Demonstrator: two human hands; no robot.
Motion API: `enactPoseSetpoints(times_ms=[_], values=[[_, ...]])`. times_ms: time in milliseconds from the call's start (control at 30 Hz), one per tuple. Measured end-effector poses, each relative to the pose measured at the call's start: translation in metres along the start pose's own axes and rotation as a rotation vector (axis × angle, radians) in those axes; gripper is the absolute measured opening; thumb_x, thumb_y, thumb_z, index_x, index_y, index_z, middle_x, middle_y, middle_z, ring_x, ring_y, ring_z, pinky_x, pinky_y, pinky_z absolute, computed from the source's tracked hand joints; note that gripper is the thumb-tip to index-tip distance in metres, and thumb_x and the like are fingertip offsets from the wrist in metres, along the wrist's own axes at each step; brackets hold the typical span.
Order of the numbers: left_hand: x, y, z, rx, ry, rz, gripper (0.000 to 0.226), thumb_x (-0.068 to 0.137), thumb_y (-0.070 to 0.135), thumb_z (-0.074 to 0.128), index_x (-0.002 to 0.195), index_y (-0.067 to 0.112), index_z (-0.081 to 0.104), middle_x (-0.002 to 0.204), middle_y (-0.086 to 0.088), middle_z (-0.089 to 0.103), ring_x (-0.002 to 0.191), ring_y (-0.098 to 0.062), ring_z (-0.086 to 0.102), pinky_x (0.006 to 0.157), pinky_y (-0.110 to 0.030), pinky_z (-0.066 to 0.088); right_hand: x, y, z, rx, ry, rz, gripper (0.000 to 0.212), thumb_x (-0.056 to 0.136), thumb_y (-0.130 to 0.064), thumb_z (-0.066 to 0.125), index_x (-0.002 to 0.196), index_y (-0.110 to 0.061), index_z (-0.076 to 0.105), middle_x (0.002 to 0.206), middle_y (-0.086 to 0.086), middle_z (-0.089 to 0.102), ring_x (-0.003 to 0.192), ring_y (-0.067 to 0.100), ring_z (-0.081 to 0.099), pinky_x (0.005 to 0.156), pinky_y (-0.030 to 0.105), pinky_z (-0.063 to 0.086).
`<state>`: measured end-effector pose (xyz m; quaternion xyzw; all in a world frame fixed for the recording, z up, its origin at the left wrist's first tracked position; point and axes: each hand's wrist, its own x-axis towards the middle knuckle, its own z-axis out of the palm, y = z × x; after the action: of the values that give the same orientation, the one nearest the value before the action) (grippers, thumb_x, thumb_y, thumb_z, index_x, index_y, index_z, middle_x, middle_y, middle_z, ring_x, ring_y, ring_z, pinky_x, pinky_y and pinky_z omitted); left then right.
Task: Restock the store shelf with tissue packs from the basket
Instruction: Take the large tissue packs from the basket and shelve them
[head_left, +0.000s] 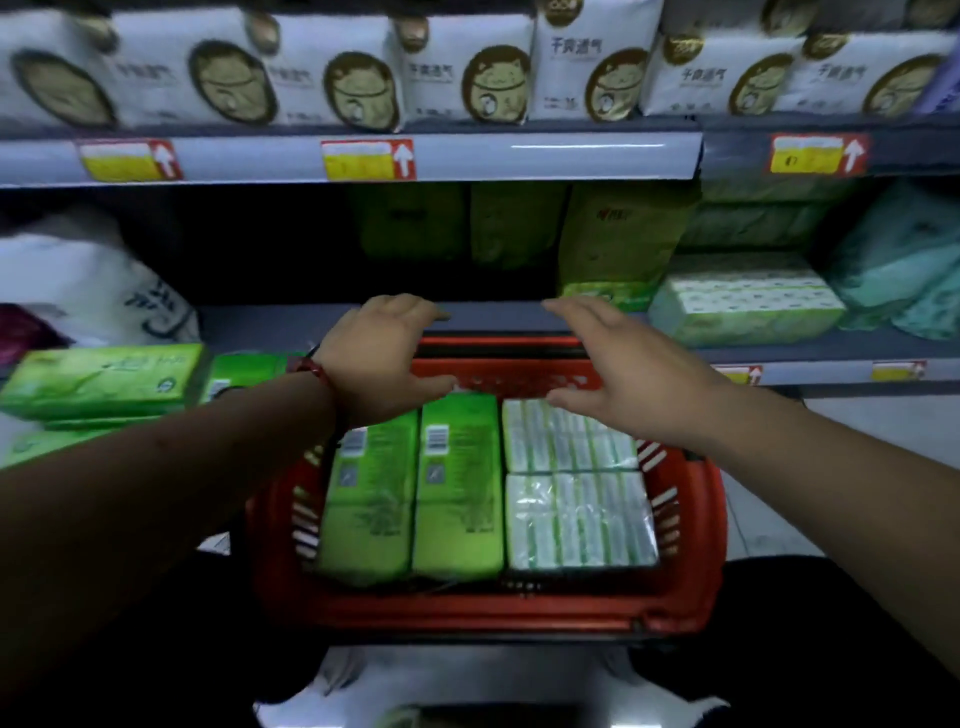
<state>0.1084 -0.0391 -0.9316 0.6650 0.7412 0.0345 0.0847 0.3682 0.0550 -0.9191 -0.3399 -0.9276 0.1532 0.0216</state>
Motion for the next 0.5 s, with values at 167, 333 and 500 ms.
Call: enactPoseSetpoints(times_ms=[167, 333, 500], values=[[-0.045, -0.020, 0.019, 0.023, 0.017, 0.008, 0.081, 0.078, 0.070, 0.062, 0.144, 0.024, 0.049, 0.140, -0.004, 0.058, 0.127, -0.031, 0.052, 0.106, -0.044, 0.044, -0.016, -0.029, 0.032, 0.019, -0.084, -0.011, 0.094, 0.090, -0.051, 0.073, 0.163, -0.026, 0.018, 0.166, -0.001, 0.025, 0.145, 0.026, 0.040, 0.113, 0.044, 0.041], [-0.060, -0.008, 0.050, -0.067, -0.090, -0.019, 0.089, 0.077, 0.077, 0.056, 0.149, 0.028, 0.041, 0.151, -0.002, 0.049, 0.137, -0.029, 0.044, 0.112, -0.045, 0.040, -0.030, -0.035, 0.068, -0.006, -0.205, -0.020, 0.094, 0.091, -0.049, 0.072, 0.162, -0.022, 0.018, 0.164, 0.003, 0.026, 0.142, 0.027, 0.042, 0.112, 0.041, 0.041], [-0.049, 0.053, 0.073, -0.068, -0.147, 0.176, 0.092, 0.079, 0.076, 0.059, 0.153, 0.029, 0.034, 0.154, 0.001, 0.044, 0.142, -0.024, 0.038, 0.115, -0.043, 0.035, -0.043, -0.023, 0.084, -0.035, -0.274, -0.003, 0.091, 0.088, -0.058, 0.071, 0.158, -0.020, 0.027, 0.150, 0.003, 0.038, 0.131, 0.025, 0.048, 0.105, 0.040, 0.046]])
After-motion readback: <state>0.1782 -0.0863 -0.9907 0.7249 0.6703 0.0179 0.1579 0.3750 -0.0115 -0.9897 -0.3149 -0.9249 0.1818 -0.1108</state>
